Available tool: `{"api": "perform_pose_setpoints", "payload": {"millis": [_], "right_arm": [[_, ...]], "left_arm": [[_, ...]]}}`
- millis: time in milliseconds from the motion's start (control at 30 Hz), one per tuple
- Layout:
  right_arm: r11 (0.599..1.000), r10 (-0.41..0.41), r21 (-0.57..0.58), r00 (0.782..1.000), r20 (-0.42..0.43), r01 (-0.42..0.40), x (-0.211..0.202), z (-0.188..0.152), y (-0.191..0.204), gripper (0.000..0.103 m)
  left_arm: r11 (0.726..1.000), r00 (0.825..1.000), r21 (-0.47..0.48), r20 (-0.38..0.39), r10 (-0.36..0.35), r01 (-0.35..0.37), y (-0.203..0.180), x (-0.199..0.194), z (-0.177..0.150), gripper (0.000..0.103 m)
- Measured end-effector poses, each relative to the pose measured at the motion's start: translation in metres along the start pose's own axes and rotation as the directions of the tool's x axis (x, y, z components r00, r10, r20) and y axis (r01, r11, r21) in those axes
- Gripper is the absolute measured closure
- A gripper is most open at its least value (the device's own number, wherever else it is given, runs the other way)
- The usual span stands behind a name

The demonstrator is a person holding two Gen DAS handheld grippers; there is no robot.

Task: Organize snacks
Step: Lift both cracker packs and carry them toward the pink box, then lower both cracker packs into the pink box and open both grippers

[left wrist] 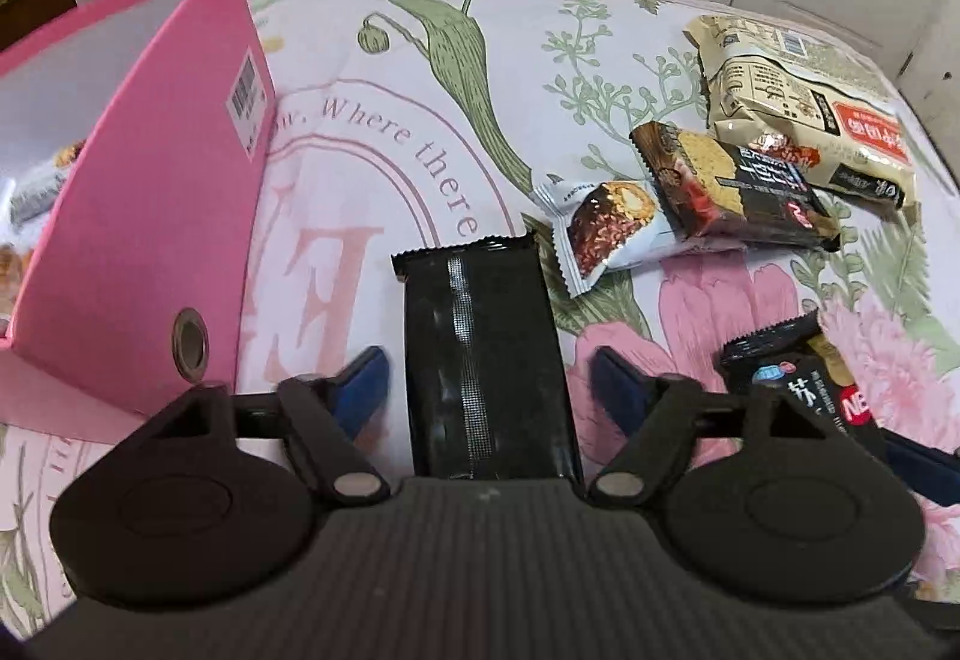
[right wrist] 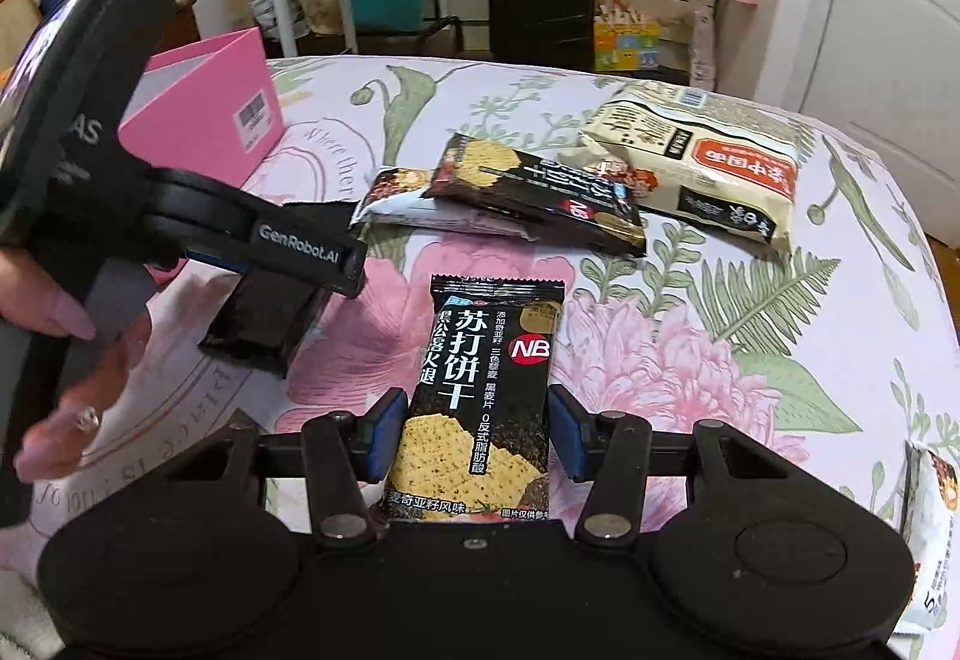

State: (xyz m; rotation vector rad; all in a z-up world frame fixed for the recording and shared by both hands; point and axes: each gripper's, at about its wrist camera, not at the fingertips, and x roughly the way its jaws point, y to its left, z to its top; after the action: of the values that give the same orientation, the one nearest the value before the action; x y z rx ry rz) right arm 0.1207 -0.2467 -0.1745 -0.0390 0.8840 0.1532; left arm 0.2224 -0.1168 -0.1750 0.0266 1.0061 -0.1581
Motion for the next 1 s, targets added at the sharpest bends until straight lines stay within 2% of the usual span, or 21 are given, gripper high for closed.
{"api": "perform_pose_setpoints", "payload": {"millis": [33,67,433,700,1000], "right_arm": [[1.0,0.001,0.007,1.0,-0.002,-0.001,0.003,0.001,0.0,0.048],[1.0,0.004,0.015,1.0,-0.004,-0.004,0.002,0.001,0.0,0.048],[0.997,0.036,0.072,0.999,-0.04,-0.033,-0.023,0.008,0.012,0.048],[0.993,0.108,0.044,0.992,-0.07,-0.105,-0.068,0.014,0.039,0.048],[0.977,0.205,-0.053,0.978,-0.04,-0.207,-0.13,0.039,0.087,0.048]], "left_arm": [[1.0,1.0,0.024,0.005,0.017,-0.017,-0.003,-0.001,-0.001,0.055],[0.999,1.0,0.047,0.01,0.024,-0.025,-0.006,-0.002,-0.001,0.056],[0.995,0.997,0.09,-0.066,-0.026,0.032,-0.002,-0.036,-0.012,0.056],[0.991,0.993,0.086,-0.069,-0.093,0.099,0.027,-0.1,-0.025,0.056],[0.991,0.993,0.08,-0.042,-0.107,0.11,0.079,-0.175,-0.03,0.056]]}}
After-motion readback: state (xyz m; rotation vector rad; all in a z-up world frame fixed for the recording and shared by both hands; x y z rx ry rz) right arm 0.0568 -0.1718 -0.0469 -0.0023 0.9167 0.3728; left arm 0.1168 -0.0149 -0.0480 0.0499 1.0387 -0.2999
